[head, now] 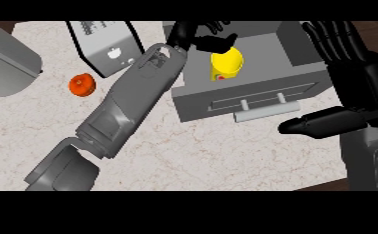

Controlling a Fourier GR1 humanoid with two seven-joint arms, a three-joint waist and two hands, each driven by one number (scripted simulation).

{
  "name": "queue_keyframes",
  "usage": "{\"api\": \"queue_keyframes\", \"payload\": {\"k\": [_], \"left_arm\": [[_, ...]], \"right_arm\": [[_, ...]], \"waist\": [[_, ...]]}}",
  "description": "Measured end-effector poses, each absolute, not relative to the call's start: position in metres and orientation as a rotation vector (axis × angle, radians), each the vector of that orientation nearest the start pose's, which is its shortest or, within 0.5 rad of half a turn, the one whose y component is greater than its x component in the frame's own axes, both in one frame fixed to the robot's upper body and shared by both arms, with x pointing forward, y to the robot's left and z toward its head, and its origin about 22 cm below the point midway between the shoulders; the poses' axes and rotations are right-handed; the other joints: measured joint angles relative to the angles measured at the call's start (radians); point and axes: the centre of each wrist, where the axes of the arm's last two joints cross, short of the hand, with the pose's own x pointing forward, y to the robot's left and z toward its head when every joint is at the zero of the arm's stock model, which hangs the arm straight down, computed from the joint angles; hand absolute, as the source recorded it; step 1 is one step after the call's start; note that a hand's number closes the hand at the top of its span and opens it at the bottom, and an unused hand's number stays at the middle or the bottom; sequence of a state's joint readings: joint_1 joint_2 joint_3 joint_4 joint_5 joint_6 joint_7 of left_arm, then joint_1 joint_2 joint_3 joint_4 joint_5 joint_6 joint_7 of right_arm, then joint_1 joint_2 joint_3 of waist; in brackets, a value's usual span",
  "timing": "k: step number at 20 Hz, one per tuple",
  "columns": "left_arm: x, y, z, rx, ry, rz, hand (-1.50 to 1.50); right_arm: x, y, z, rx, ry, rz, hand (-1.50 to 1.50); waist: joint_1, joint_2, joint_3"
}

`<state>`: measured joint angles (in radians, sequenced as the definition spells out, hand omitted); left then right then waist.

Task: Pick up the cup, place it into the drawer and close the drawer

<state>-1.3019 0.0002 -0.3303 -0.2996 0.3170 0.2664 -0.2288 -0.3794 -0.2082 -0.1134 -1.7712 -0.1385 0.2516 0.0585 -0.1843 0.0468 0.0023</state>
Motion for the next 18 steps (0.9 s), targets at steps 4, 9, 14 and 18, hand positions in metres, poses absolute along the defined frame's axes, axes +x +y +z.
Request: {"api": "queue_keyframes", "payload": {"k": [4,9,14,18], "left_arm": [[0.440,0.040,0.117,-0.063,-1.747,-0.384,-1.50],[0.438,0.037,0.127,-0.199,-1.812,-0.278,-1.50],[0.437,0.037,0.128,-0.253,-1.887,-0.151,-1.50],[0.439,0.036,0.134,-0.249,-1.907,-0.093,-1.50]], "right_arm": [[0.298,-0.238,0.157,0.280,-2.041,0.425,1.50],[0.298,-0.218,0.155,0.502,-1.997,0.580,1.50],[0.297,-0.214,0.154,0.553,-1.841,0.838,1.50],[0.291,-0.220,0.148,0.446,-1.704,1.021,-1.50]], "waist": [[-0.018,0.004,-0.001],[-0.023,0.004,-0.001],[0.005,-0.007,-0.003],[0.044,-0.018,-0.002]]}}
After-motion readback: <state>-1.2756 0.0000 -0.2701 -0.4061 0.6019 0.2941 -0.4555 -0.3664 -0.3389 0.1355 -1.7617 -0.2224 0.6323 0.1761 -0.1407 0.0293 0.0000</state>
